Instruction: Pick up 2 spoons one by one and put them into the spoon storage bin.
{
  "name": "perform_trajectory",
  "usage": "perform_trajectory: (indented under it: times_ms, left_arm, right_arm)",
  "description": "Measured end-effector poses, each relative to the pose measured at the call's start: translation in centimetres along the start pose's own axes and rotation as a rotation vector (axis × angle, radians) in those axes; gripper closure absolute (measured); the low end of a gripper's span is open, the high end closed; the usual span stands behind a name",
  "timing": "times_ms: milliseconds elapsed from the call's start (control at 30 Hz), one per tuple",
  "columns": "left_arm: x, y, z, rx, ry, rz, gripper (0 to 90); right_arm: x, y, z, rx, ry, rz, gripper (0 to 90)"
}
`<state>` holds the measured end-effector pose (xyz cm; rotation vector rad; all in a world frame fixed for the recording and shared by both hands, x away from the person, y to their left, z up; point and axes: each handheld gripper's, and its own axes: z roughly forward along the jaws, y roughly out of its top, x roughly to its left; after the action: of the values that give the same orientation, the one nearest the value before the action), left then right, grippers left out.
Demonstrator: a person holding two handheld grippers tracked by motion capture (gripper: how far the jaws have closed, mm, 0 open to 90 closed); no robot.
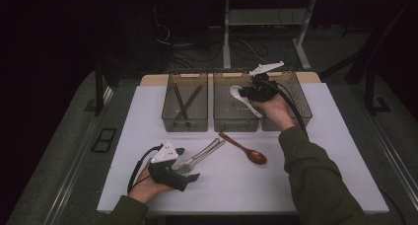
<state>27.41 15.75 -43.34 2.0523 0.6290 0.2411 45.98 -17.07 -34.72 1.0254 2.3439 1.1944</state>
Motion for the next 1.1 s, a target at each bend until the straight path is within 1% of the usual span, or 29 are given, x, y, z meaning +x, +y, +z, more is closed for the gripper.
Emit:
perform_trajectory:
  times_ms: [167, 267, 333, 400, 433, 567, 767, 867, 933, 1033, 1100]
  left_arm:
    - [0.0, 0.0, -0.1, 0.004, -0.005, 0.005, 0.0]
    - [0.0, 0.0, -0.1, 0.006, -0.005, 0.009, 0.0]
    - [0.0, 0.0, 0.0, 0.002, -0.006, 0.004, 0.0]
    - [-0.1, 0.0, 0.0, -0.002, -0.008, 0.001, 0.0]
    - [0.0, 0.1, 0.0, 0.003, -0.008, 0.01, 0.0]
    - [-0.1, 0.0, 0.0, 0.005, -0.009, 0.004, 0.0]
    - [-0.1, 0.0, 0.0, 0.008, -0.009, 0.004, 0.0]
    - [-0.1, 0.0, 0.0, 0.008, -0.01, 0.003, 0.0]
    - [-0.1, 0.0, 0.0, 0.008, -0.01, 0.003, 0.0]
    - [-0.1, 0.0, 0.0, 0.009, -0.009, 0.004, 0.0]
    - [-0.1, 0.0, 0.0, 0.008, -0.009, 0.004, 0.0]
  right_arm:
    - [0.0, 0.1, 1.1, -0.002, 0.005, 0.008, 83.0]
    - [0.1, -0.2, 1.8, 0.013, 0.006, 0.01, 83.0]
    - [0.2, -0.4, 2.3, 0.028, 0.006, 0.016, 83.0]
    - [0.3, -0.6, 2.7, 0.047, 0.004, 0.01, 83.0]
    - [0.3, -0.6, 2.9, 0.056, 0.005, 0.007, 83.0]
    - [0.4, -0.9, 3.6, 0.101, -0.001, 0.003, 83.0]
    - [0.7, -1.3, 4.4, 0.181, -0.007, -0.021, 82.4]
    - [0.6, -1.5, 4.5, 0.2, -0.004, -0.02, 79.0]
    - [0.6, -1.5, 4.4, 0.194, -0.007, -0.015, 76.5]
    - [0.6, -1.2, 3.9, 0.176, 0.017, 0.016, 71.0]
    - [0.7, -1.1, 3.5, 0.157, 0.029, 0.019, 66.2]
